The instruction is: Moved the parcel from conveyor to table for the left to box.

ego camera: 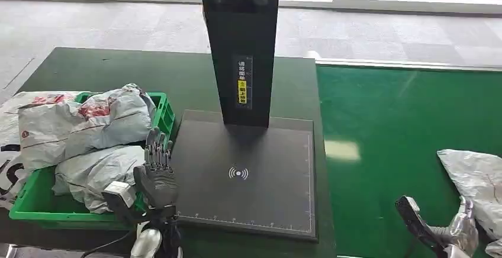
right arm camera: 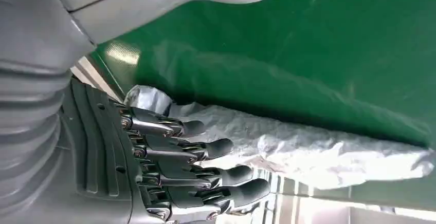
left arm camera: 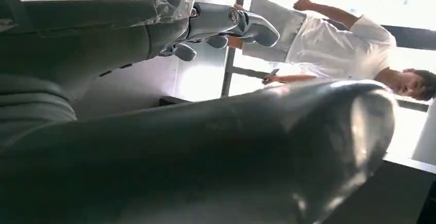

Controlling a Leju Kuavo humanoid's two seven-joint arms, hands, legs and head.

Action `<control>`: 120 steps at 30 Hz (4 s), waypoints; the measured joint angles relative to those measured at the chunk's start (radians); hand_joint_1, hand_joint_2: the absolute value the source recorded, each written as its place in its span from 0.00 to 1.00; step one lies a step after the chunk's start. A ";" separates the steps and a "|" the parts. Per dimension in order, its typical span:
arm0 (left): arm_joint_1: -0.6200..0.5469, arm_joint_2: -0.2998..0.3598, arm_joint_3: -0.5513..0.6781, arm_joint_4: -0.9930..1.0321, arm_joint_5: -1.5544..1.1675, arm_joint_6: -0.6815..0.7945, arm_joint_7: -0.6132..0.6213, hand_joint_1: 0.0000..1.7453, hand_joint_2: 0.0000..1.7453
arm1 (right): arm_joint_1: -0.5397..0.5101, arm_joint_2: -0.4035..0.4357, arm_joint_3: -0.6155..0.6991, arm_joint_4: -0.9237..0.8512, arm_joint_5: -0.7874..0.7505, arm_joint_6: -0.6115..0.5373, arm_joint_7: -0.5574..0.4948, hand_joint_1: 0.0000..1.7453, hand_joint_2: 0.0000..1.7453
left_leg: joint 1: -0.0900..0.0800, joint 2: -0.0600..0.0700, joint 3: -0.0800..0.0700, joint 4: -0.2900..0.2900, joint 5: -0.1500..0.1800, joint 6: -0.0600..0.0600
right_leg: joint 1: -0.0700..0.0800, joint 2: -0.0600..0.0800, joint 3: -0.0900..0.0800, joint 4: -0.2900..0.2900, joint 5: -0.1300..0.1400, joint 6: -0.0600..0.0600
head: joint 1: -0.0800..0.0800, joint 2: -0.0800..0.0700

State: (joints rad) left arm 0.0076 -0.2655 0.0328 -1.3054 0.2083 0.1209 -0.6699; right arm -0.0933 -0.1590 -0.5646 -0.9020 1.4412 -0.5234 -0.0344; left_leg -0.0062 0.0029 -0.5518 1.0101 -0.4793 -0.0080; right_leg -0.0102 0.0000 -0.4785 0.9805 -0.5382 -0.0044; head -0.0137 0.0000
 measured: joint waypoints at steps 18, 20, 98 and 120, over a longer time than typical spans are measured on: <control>-0.012 0.003 0.001 0.000 0.013 -0.025 0.002 0.00 0.00 | -0.398 -0.318 0.000 0.413 0.021 0.029 0.022 0.00 1.00 | -0.006 -0.003 -0.002 0.000 0.003 0.006 | -0.006 -0.003 -0.001 0.000 0.003 0.004 | 0.000 0.000; -0.011 0.004 0.001 -0.001 0.013 -0.027 -0.003 0.00 0.00 | -0.424 -0.340 0.000 0.422 0.019 0.062 0.022 0.00 1.00 | -0.006 -0.002 -0.002 0.000 0.003 0.006 | -0.006 -0.002 -0.001 0.000 0.003 0.004 | 0.000 0.000; -0.067 0.010 0.002 0.122 -0.030 -0.101 0.025 0.00 0.00 | 0.054 -0.029 -0.076 -0.061 -0.097 0.433 -0.204 1.00 1.00 | 0.019 0.005 0.004 0.007 -0.004 0.005 | 0.018 0.004 0.015 -0.013 0.007 0.003 | 0.000 0.000; -0.064 0.009 0.002 0.121 -0.029 -0.103 0.025 0.00 0.00 | 0.081 0.049 -0.023 -0.165 -0.143 0.349 -0.211 1.00 1.00 | 0.015 0.001 0.000 0.007 -0.003 0.006 | 0.015 0.001 0.011 -0.013 0.006 0.003 | 0.000 0.000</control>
State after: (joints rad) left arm -0.0562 -0.2564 0.0351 -1.1845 0.1789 0.0179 -0.6451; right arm -0.0127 -0.1095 -0.5875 -1.0670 1.2982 -0.1740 -0.2449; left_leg 0.0086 0.0039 -0.5522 1.0172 -0.4826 -0.0024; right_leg 0.0043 0.0013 -0.4671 0.9680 -0.5319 -0.0009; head -0.0133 0.0000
